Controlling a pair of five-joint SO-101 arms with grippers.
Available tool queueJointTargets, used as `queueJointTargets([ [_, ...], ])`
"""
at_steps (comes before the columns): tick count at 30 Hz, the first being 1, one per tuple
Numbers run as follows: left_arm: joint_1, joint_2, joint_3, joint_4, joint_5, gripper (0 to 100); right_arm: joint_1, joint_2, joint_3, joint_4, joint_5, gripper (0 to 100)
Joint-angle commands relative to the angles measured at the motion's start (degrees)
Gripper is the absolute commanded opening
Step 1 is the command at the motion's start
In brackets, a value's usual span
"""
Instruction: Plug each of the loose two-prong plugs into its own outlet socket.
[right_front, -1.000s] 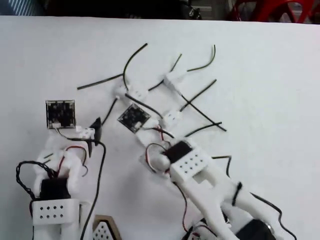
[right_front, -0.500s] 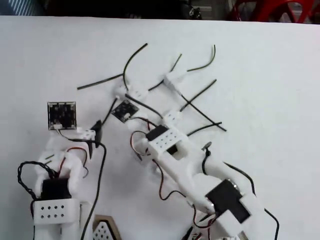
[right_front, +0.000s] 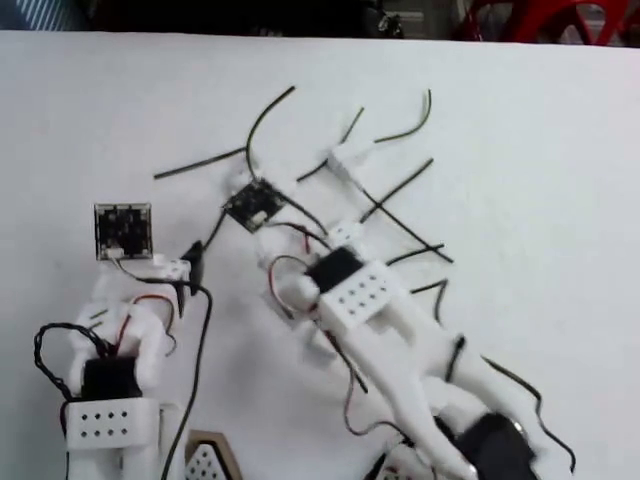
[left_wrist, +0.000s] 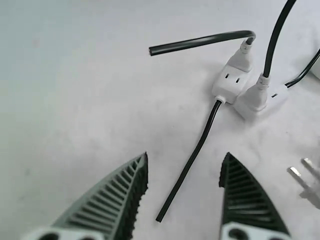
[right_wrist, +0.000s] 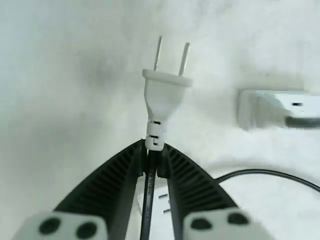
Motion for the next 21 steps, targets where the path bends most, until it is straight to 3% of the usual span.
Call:
queueJointTargets([
  [1,-0.31,-0.84,-0.18,-1.23,-0.70,24,4.35,-12.44,-1.49,5.58,-0.62,1.7],
  [5,-0.40,-0.84,-0.18,-1.23,-0.70,24,13.14,-23.08,-1.49,7.96,-2.20,1.7],
  [9,-0.40,-0.84,-0.18,-1.23,-0.70,24,21.49,-30.73,0.00,7.87,-13.45,1.7],
  [14,-0.40,-0.84,-0.18,-1.23,-2.73,24,24.57,-37.32,7.03,7.43,-18.29,1.7],
  [21,-0.40,-0.84,-0.18,-1.23,-3.25,24,28.97,-42.86,19.34,-3.91,-18.73,1.7],
])
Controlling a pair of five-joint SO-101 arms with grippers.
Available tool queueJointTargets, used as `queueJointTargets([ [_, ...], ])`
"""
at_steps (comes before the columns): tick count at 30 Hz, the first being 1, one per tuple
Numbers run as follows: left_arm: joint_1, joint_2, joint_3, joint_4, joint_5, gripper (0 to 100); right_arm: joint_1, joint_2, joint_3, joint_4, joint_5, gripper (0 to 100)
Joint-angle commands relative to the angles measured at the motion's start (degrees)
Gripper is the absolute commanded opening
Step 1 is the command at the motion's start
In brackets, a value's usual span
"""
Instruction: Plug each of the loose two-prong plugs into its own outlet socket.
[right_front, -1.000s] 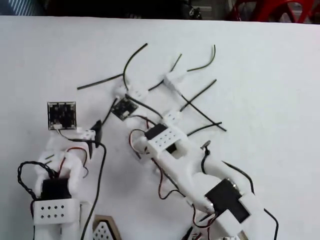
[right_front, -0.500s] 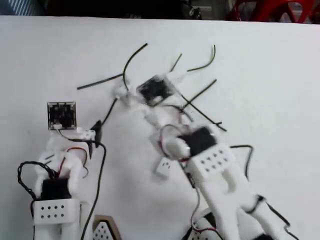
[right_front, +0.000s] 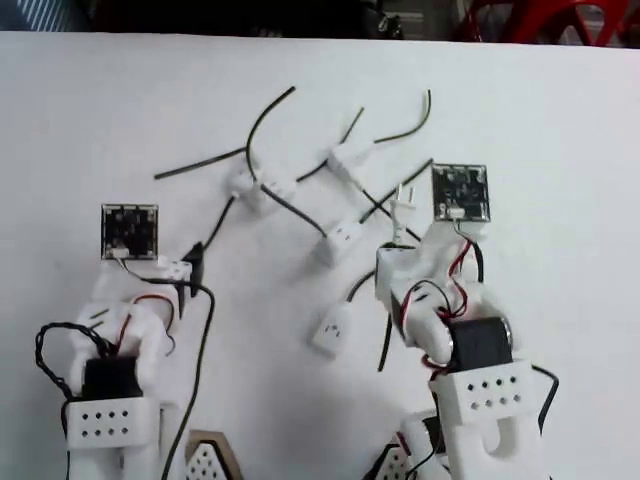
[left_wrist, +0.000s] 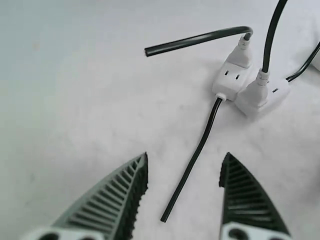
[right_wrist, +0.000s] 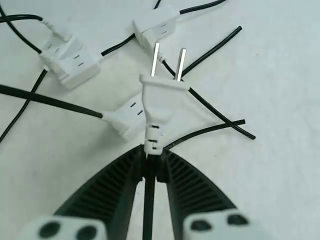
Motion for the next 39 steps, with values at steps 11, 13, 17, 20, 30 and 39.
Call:
queueJointTargets([
  [11,-0.40,-0.84,0.70,-2.64,-0.70,24,1.54,-2.77,9.93,-16.92,-23.12,1.9],
  [13,-0.40,-0.84,0.70,-2.64,-0.70,24,1.63,-2.68,9.93,-16.92,-26.73,4.2],
  [17,-0.40,-0.84,0.70,-2.73,-0.70,24,1.54,-2.77,9.85,-16.40,-27.34,24.1],
  [20,-0.40,-0.84,0.70,-2.73,-0.70,24,1.54,-2.86,9.14,-13.76,-25.76,35.0],
  [30,-0.40,-0.84,0.70,-2.81,-0.79,24,8.04,-2.77,2.02,-8.13,-7.91,14.2],
  [39,-0.40,-0.84,0.70,-2.99,-0.79,24,8.40,1.98,1.67,-8.13,29.54,17.6],
])
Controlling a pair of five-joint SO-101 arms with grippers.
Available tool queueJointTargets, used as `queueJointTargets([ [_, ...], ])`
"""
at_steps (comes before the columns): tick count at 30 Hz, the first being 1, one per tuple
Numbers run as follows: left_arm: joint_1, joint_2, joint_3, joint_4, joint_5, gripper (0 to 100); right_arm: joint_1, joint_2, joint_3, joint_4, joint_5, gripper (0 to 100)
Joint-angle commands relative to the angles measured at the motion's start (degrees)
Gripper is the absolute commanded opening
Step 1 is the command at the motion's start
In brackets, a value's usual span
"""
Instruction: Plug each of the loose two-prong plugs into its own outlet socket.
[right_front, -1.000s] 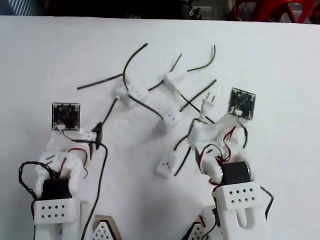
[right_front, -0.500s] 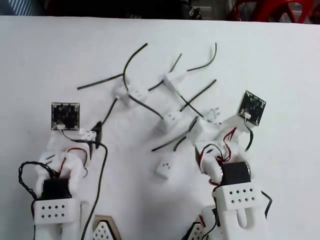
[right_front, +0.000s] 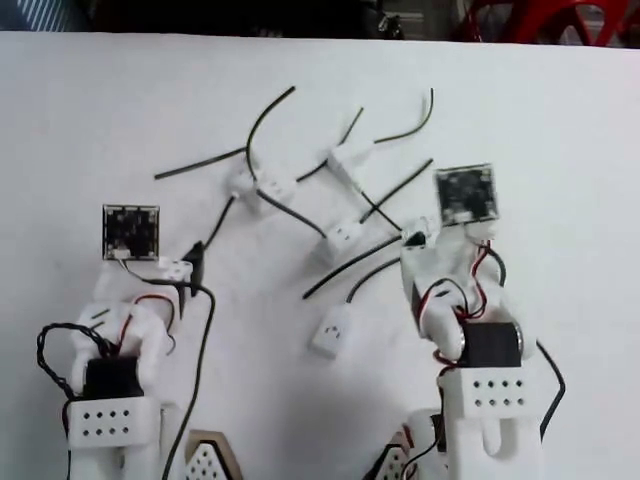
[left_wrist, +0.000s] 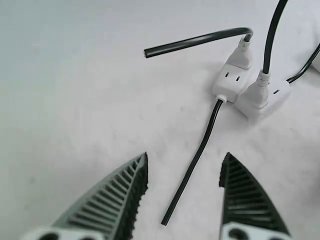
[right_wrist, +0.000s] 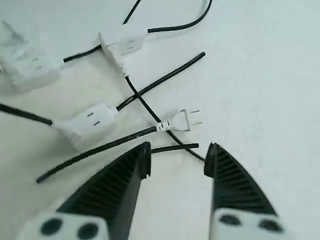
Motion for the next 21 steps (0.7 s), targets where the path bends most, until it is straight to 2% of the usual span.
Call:
queueJointTargets([
  [1,-0.40,-0.84,-0.26,-1.41,-0.44,24,0.31,5.32,-2.90,-0.13,10.55,17.6],
  [8,-0.40,-0.84,-0.26,-1.58,-0.44,24,0.31,27.12,-10.99,-0.31,17.32,18.0],
  [12,-0.40,-0.84,-0.26,-1.58,-0.44,24,0.31,37.23,-16.35,-0.22,20.75,27.9],
  [14,-0.40,-0.84,-0.26,-1.58,-0.44,24,0.13,41.01,-18.29,-0.31,21.27,32.3],
  [21,-0.40,-0.84,-0.18,-1.58,-0.44,24,-2.86,51.38,-23.47,-0.48,21.36,32.5],
])
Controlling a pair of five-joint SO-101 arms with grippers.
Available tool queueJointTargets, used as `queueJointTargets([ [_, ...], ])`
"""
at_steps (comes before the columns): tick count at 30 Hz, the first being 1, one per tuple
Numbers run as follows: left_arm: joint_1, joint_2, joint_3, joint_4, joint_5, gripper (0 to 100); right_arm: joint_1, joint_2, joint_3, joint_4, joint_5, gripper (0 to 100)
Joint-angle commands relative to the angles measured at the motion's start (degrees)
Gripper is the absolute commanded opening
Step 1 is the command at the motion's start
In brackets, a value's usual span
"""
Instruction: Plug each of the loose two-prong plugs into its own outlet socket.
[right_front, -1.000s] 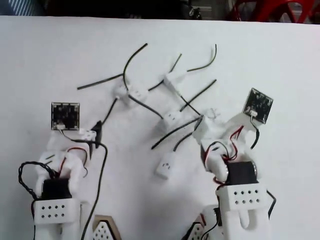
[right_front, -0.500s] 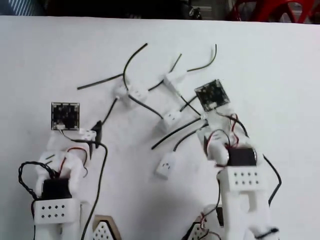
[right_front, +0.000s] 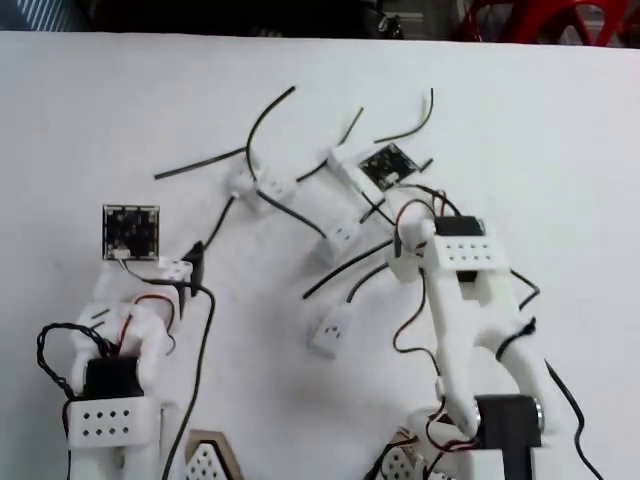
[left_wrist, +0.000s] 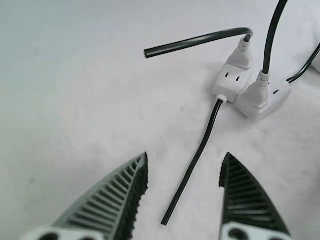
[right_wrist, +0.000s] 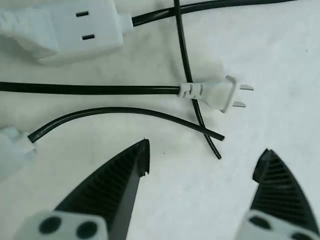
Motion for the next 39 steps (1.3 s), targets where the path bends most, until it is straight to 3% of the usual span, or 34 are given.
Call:
queueJointTargets([
  [1,-0.40,-0.84,-0.18,-1.58,-0.44,24,-1.80,3.03,-4.66,-0.75,0.00,32.5],
  [10,-0.40,-0.84,-0.18,-1.58,-0.44,24,-1.27,13.05,-5.80,-10.15,0.09,31.3],
  [18,-0.40,-0.84,-0.18,-1.58,-0.44,24,-0.40,15.87,-5.89,-17.19,-0.09,14.9],
  [27,-0.40,-0.84,-0.18,-1.58,-0.44,24,0.84,16.84,-5.89,-17.80,-0.18,14.8],
  [39,-0.40,-0.84,-0.18,-1.58,-0.44,24,-3.47,17.45,-8.62,-17.80,-0.26,14.9],
])
